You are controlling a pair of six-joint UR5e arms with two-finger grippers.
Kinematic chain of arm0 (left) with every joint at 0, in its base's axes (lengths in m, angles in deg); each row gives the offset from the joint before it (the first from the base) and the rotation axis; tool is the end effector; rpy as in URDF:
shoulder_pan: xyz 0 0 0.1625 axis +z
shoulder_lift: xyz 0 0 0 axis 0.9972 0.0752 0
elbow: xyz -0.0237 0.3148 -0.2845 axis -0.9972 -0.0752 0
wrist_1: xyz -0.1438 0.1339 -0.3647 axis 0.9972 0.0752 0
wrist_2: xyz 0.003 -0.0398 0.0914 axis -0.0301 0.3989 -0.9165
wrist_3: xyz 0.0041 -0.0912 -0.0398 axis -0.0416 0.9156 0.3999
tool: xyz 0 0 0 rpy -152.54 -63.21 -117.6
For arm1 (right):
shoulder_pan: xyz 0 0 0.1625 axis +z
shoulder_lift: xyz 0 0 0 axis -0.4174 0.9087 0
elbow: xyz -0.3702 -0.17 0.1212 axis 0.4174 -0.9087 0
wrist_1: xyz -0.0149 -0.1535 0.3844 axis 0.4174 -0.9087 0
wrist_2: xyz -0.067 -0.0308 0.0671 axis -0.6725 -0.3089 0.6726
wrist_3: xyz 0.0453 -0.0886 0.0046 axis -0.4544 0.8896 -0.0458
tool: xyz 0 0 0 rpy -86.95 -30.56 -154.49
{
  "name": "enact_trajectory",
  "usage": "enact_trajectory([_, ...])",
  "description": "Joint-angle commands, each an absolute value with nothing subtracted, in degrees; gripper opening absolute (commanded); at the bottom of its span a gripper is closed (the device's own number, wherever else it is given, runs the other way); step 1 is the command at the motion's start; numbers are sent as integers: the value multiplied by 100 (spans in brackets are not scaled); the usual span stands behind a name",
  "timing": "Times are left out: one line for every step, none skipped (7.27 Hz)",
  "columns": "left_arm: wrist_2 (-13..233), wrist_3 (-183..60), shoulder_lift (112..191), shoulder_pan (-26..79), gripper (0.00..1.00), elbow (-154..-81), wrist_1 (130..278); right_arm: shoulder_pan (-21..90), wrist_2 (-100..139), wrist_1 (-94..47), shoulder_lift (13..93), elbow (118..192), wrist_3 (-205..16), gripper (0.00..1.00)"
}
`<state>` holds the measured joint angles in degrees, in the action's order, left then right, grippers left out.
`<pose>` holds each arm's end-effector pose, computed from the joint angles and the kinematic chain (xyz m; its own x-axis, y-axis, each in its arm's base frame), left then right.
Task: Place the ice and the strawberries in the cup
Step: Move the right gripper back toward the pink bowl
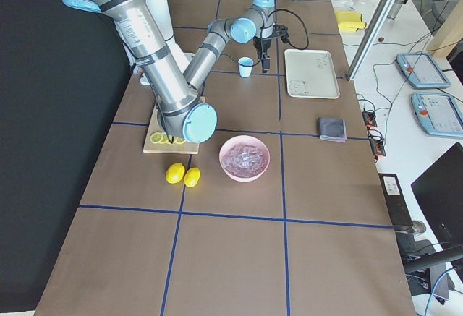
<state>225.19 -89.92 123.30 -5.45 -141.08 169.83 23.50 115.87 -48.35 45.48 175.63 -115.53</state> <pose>-0.0690 -0.4194 0.5287 0.6720 0.3175 -0.6690 -0.1437 0.9422 0.3028 -0.3208 -0.4848 0.2342 0.6620 -0.2999 0.6869 0.1426 0.9501 0.2774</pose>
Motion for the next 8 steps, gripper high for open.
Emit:
enact_trajectory([22519,-8992,12323,-545,100,-14108,16984,2962,11747,-4775,5668,18039,-10093,100])
enact_trajectory([22519,-8992,12323,-545,100,-14108,16984,3278,12009,-4757,6091,18128,-9538,100])
enact_trajectory([22519,-8992,12323,-545,100,-14117,16984,3699,12307,-4757,6461,18207,-8906,100])
enact_trajectory([22519,-8992,12323,-545,100,-14108,16984,3973,12415,-4757,6917,18330,-8378,100])
enact_trajectory([22519,-8992,12323,-545,100,-14117,16984,4167,12416,-4731,7261,18357,-7946,100])
enact_trajectory([22519,-8992,12323,-545,100,-14125,16984,4247,12416,-4235,7751,18340,-7794,100])
enact_trajectory([22519,-8992,12323,-545,100,-14126,16984,4248,12424,-3830,7887,18287,-7862,100])
enact_trajectory([22519,-8992,12323,-545,100,-14152,16975,4239,12416,-3799,7810,18226,-8046,100])
